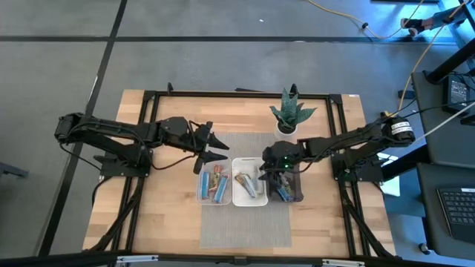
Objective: Pick and place Granola Bars by type
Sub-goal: Adjust the bins
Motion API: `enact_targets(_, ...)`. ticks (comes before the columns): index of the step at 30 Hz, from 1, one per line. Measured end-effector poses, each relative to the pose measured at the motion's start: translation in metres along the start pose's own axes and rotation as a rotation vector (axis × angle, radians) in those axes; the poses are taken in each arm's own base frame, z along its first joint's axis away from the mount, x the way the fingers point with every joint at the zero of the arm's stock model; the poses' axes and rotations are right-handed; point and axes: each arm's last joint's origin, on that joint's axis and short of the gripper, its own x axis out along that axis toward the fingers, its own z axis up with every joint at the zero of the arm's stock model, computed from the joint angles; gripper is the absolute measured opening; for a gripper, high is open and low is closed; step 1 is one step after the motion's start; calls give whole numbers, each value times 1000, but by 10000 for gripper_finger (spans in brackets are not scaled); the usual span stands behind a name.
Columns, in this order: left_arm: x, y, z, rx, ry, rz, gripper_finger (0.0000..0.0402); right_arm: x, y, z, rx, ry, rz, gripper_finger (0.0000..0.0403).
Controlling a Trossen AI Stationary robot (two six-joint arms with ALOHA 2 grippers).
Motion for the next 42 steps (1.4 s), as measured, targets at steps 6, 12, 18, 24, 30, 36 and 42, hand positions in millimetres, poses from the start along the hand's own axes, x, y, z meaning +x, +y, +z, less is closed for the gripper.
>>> enact_targets(6,0,0,-1,-2,13,2,166,-11,5,5,-29,-42,24,236)
enact_targets(12,-1,-1,-2,-8,42,-120,162,-57,28,10,-114,-140,202,236)
enact_targets(18,-1,2,-11,-100,64,-73,166,-91,30,-27,-50,-199,209,236)
enact_targets(24,-12,8,-53,-355,153,25,164,-107,16,-75,158,-172,238,236)
enact_targets(30,-46,2,-72,-482,292,3,166,-127,7,-98,239,-94,220,236)
enact_targets(36,-71,-8,-97,-482,567,124,163,-128,-8,-126,209,186,45,236)
enact_targets(42,-59,-15,-112,-436,655,218,166,-116,-12,-131,142,288,-52,236)
